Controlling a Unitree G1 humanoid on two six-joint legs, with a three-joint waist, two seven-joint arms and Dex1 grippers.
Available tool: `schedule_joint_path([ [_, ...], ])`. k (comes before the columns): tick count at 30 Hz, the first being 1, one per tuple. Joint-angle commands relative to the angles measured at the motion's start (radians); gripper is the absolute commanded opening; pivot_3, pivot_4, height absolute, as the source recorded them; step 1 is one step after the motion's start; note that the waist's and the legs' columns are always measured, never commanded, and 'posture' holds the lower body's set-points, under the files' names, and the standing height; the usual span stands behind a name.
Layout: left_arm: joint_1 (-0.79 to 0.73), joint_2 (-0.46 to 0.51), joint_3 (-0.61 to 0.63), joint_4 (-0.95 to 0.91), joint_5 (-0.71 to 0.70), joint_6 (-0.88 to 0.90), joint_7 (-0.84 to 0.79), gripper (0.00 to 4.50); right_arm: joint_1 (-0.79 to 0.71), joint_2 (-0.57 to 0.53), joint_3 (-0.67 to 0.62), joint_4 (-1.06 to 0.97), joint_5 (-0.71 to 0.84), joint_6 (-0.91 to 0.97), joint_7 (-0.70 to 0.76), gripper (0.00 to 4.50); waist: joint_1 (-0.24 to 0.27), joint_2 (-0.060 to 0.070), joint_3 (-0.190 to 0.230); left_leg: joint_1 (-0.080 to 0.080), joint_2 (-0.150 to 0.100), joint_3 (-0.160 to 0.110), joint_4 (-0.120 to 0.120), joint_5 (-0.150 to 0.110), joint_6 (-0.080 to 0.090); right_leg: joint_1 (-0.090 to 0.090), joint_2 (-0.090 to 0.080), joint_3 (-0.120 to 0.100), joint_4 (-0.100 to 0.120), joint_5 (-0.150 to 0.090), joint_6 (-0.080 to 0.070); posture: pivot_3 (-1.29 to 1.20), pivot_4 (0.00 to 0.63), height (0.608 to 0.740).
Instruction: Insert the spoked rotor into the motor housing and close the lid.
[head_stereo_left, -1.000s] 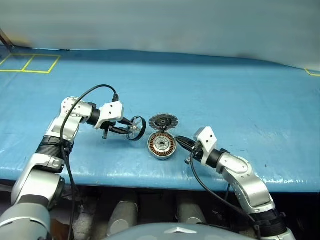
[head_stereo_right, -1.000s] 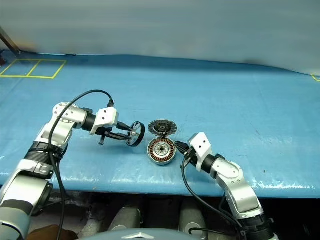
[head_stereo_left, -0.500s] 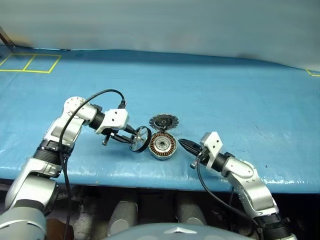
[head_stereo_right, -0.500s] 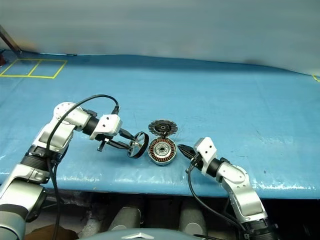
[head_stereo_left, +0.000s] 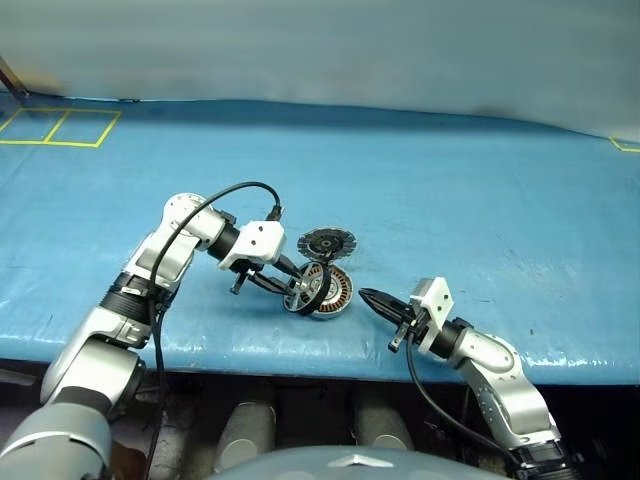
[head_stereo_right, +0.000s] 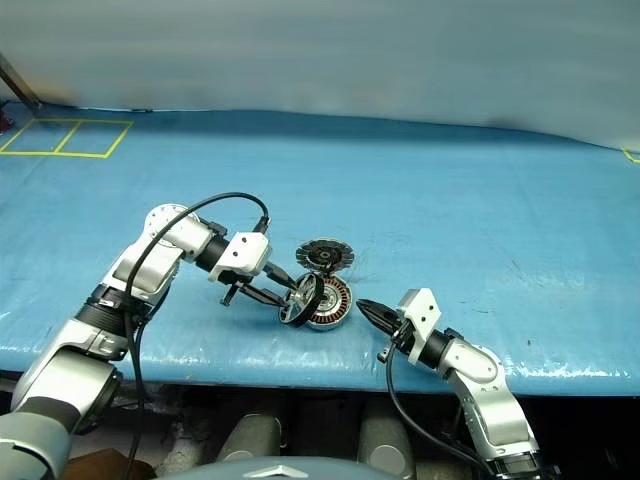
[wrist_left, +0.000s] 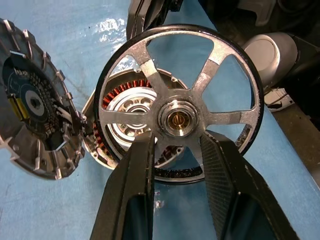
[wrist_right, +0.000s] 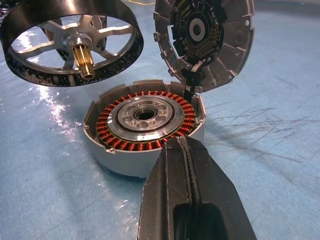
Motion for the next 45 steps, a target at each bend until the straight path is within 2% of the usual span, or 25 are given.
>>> schedule_joint_path([
  [1,-0.049,-0.015,0.003,0.031,0.001,-0.024,0.007,1.14,0.008,0.003,-0.01,-0.008,0.0,-0.026,0.002,0.0,0.001,0.0,0.0,0.0,0.0,0.0,0.0,0.0,0.0,0.0,0.0,0.0,0.0,0.0,0.0,0.0,0.15,0.74],
  [14,-0.104,-0.062,-0.034,0.162,0.084,-0.135,0.06,1.14,0.026,0.01,-0.004,0.002,-0.042,-0.098,-0.008,0.0,0.001,0.0,0.0,0.0,0.0,0.0,0.0,0.0,0.0,0.0,0.0,0.0,0.0,0.0,0.0,0.0,0.15,0.74],
  [33,-0.138,-0.103,-0.04,0.241,0.13,-0.202,0.095,1.14,0.032,0.015,-0.002,0.022,-0.077,-0.124,-0.024,0.0,0.0,0.0,0.0,0.0,0.0,0.0,0.0,0.0,0.0,0.001,0.0,0.0,0.0,0.0,0.0,0.0,0.15,0.74],
  [39,-0.141,-0.108,-0.034,0.259,0.138,-0.243,0.126,2.96,0.038,0.016,-0.002,0.024,-0.077,-0.128,-0.029,0.0,0.001,0.0,0.0,0.0,0.0,0.0,0.001,0.0,0.0,0.001,0.0,0.0,0.0,0.0,0.001,0.0,0.15,0.74],
  [45,-0.14,-0.111,-0.015,0.246,0.109,-0.241,0.129,2.96,0.04,0.014,-0.002,0.029,-0.076,-0.131,-0.033,0.0,0.001,0.0,0.0,0.0,0.0,0.0,0.001,0.0,0.0,0.001,0.0,0.0,0.0,0.0,0.001,0.0,0.15,0.74],
])
